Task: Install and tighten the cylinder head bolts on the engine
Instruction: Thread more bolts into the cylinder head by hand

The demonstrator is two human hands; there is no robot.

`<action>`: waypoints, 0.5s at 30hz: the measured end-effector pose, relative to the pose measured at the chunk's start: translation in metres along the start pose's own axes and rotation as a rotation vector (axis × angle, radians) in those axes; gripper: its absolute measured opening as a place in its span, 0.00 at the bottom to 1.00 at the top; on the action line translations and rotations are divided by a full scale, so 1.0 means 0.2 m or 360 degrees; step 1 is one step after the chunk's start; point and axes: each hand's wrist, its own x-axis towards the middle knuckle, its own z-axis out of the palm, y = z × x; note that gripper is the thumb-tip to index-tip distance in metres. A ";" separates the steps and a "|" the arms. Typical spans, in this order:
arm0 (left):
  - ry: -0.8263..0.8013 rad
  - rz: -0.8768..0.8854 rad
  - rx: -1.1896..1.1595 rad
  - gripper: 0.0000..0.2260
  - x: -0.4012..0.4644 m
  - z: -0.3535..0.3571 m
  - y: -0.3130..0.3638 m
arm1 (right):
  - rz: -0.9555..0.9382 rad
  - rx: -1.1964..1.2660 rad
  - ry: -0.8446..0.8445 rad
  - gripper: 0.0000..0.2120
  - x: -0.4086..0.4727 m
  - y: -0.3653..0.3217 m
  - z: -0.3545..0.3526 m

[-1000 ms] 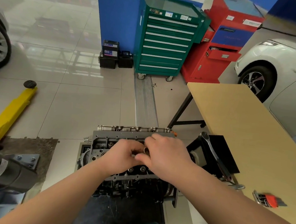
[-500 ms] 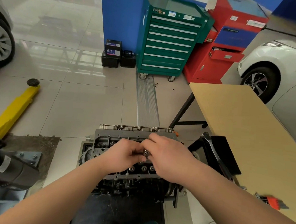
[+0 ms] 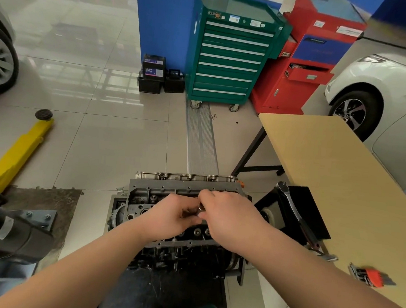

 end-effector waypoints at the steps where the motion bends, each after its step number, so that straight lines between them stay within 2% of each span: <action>1: 0.0009 0.0020 -0.0046 0.02 0.00 0.01 0.01 | 0.0061 -0.0061 0.0061 0.14 0.00 -0.01 0.01; 4: 0.0169 -0.0007 -0.0046 0.06 -0.01 0.04 0.02 | 0.0144 -0.0184 0.0149 0.21 0.00 -0.02 0.03; 6: 0.0224 -0.0048 -0.0010 0.03 -0.02 0.05 0.00 | 0.0053 -0.0018 0.0144 0.20 -0.01 -0.01 0.03; 9: 0.0163 -0.0011 -0.0040 0.04 -0.01 0.02 0.00 | -0.0168 0.0127 0.0057 0.16 -0.01 0.03 0.03; 12: 0.0078 0.0053 -0.0058 0.07 0.00 0.02 0.03 | -0.0149 0.0048 0.0137 0.12 -0.01 0.03 0.05; 15: 0.0056 0.0004 -0.0026 0.11 0.01 0.02 0.00 | -0.0097 0.0049 0.0237 0.10 0.00 0.01 0.07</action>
